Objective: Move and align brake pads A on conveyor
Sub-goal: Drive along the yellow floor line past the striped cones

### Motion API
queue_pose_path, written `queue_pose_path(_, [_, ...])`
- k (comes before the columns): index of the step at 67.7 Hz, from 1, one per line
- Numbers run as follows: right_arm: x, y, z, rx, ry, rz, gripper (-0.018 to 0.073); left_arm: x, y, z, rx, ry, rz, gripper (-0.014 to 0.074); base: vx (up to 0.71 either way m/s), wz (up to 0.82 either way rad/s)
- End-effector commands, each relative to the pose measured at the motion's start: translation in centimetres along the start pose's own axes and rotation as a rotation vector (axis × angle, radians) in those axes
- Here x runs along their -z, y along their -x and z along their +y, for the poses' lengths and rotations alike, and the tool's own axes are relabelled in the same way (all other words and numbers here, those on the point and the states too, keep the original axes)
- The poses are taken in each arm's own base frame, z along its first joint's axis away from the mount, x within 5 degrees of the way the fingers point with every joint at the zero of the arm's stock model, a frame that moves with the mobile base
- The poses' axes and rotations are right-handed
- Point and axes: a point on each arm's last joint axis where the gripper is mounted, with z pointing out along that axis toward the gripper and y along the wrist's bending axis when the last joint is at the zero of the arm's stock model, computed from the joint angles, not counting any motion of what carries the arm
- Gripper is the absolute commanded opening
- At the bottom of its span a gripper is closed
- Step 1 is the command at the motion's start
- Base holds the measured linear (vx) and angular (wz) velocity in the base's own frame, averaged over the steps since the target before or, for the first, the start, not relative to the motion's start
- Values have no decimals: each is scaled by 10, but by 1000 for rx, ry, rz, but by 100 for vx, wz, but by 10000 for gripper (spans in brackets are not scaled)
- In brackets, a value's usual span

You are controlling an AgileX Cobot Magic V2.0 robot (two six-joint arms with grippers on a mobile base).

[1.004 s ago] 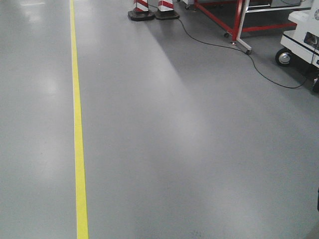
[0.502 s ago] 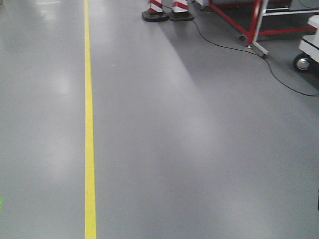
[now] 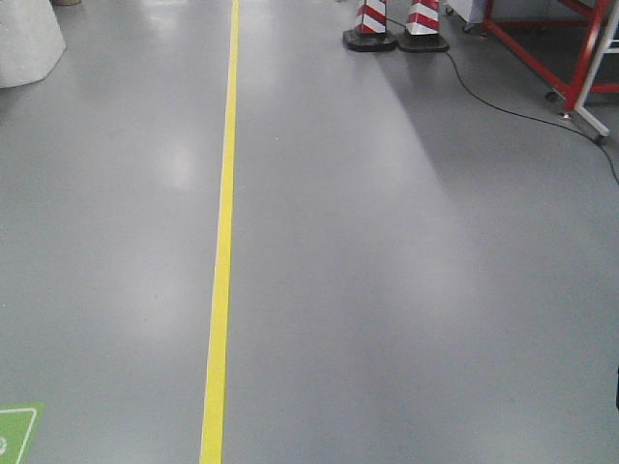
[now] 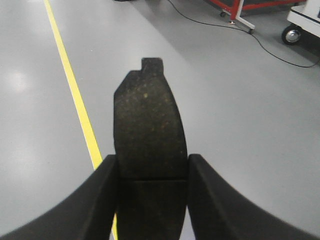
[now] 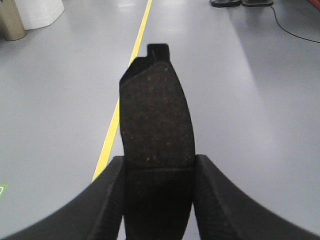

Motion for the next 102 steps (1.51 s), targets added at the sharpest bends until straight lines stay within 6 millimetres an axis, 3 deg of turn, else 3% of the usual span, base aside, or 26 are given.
queue_pose_path(1, [4, 17, 1, 10, 2, -115, -4, 4, 16, -2, -10, -18, -107, -6, 46, 14])
queue_pose_path(102, [4, 17, 1, 10, 2, -115, -4, 3, 16, -2, -10, -18, -106, -6, 60, 14])
